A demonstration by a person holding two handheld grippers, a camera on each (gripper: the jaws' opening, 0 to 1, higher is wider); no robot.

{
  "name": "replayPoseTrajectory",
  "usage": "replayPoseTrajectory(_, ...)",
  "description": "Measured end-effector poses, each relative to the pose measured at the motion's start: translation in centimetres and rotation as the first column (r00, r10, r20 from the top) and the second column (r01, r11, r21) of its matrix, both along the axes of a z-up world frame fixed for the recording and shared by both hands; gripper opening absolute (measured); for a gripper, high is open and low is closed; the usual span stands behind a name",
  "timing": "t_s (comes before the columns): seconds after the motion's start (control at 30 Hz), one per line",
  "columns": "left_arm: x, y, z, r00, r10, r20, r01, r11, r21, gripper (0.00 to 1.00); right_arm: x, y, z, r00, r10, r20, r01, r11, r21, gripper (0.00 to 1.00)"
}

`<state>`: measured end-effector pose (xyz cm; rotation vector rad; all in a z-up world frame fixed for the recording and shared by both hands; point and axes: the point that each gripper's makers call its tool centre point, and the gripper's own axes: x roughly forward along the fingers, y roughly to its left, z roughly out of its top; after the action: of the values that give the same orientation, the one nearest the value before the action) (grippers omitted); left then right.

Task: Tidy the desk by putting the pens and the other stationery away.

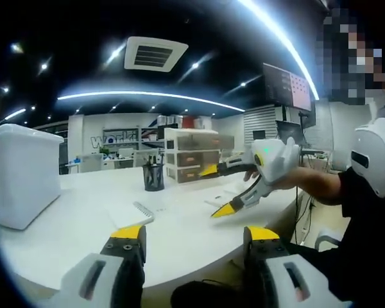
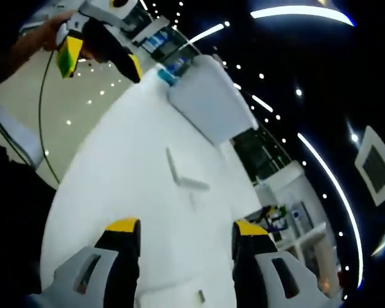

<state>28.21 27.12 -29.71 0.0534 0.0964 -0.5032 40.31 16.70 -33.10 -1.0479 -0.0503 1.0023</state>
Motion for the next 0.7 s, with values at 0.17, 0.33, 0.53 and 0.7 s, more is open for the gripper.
replayPoseTrajectory(0.17,-0.1,0.0,0.0,1.0,0.001,0.001,-0.001,1.0,0.0,0.61,1.0,0.8,-0.8,1.0,-0.008,0.005,0.008,1.0,-0.018,0.53)
replayPoseTrajectory(0.33,0.0,-0.2,-0.1,1.0,-0.006,-0.001,0.006,1.0,-0.001,0.61,1.6,2.0,-1.0,1.0,-0.003,0.005,0.003,1.0,-0.019,0.53)
replayPoseTrajectory(0.53,0.0,-0.3,-0.4,1.0,-0.008,-0.008,0.008,1.0,-0.004,0.61,2.9,3.5,-1.0,0.998,0.005,0.055,-0.003,0.999,-0.047,0.52)
replayPoseTrajectory(0.7,0.1,-0.3,-0.5,1.0,-0.012,-0.01,0.011,1.0,-0.009,0.61,4.0,3.9,-0.9,0.997,-0.01,0.083,0.014,0.999,-0.05,0.51)
